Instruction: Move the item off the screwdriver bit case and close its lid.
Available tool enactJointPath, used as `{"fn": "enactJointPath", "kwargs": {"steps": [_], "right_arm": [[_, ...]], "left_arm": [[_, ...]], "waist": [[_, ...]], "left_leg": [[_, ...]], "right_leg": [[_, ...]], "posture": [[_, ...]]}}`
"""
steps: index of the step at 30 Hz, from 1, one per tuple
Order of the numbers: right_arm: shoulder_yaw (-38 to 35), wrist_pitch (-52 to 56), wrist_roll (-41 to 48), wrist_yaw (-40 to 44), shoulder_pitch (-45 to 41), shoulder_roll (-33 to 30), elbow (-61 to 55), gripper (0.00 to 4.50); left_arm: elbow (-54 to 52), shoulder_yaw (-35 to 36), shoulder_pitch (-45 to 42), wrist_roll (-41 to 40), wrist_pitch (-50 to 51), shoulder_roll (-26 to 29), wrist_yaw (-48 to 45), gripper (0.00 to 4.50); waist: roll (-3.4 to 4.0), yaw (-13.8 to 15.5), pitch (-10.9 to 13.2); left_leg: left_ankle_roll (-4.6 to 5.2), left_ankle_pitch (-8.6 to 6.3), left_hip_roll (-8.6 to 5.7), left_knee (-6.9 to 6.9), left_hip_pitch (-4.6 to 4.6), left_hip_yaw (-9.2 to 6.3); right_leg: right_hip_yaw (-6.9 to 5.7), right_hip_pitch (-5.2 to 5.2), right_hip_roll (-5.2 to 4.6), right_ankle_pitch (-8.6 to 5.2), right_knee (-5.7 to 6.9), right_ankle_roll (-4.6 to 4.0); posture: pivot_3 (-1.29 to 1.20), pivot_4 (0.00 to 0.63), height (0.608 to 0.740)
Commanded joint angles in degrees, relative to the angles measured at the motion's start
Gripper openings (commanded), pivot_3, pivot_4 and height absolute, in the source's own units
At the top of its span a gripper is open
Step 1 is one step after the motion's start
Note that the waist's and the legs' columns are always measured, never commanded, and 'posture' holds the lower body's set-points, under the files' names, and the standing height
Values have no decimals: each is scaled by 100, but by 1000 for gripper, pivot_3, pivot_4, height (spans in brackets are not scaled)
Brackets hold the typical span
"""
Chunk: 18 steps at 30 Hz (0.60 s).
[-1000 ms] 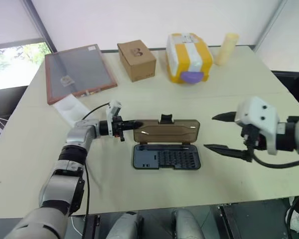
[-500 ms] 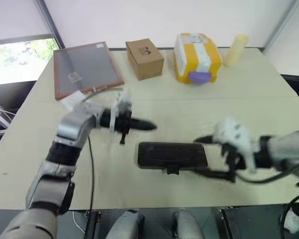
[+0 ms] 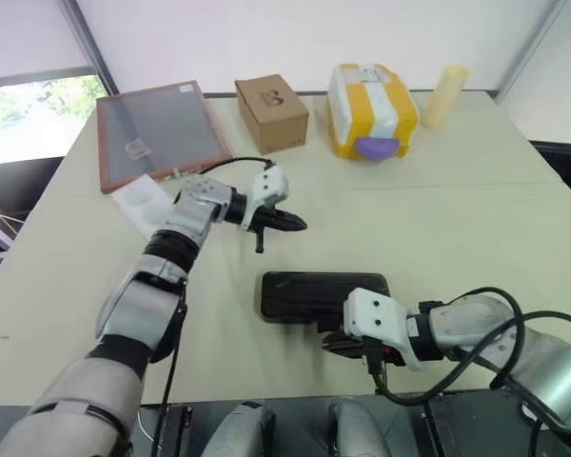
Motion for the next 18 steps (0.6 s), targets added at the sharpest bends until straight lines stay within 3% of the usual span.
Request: {"fn": "enactJointPath", "kwargs": {"steps": [1, 11, 18], "right_arm": [[64, -211, -193, -140, 14, -104, -6, 36], [140, -405, -384, -338, -97, 1, 420, 36], [384, -685, -663, -556, -47, 332, 877, 36]], "left_arm": [[480, -112, -340, 366, -606, -72, -152, 0], [1081, -267, -417, 961, -1371, -387, -418, 0], [552, -557, 211, 964, -1432, -410, -1519, 0]], "waist": [[-1, -5, 0], [-3, 9, 1], [-1, -79, 0]], "left_leg": [[0, 0, 0, 0, 0, 1], [0, 0, -3, 6, -1, -1], [0, 0, -1, 3, 0, -2]], "right_leg": [[0, -1, 0, 0, 2, 0], [0, 0, -2, 0, 28, 0], [0, -4, 0, 0, 32, 0]], "posture": [[0, 150, 740], [0, 150, 740], [0, 150, 740]]}}
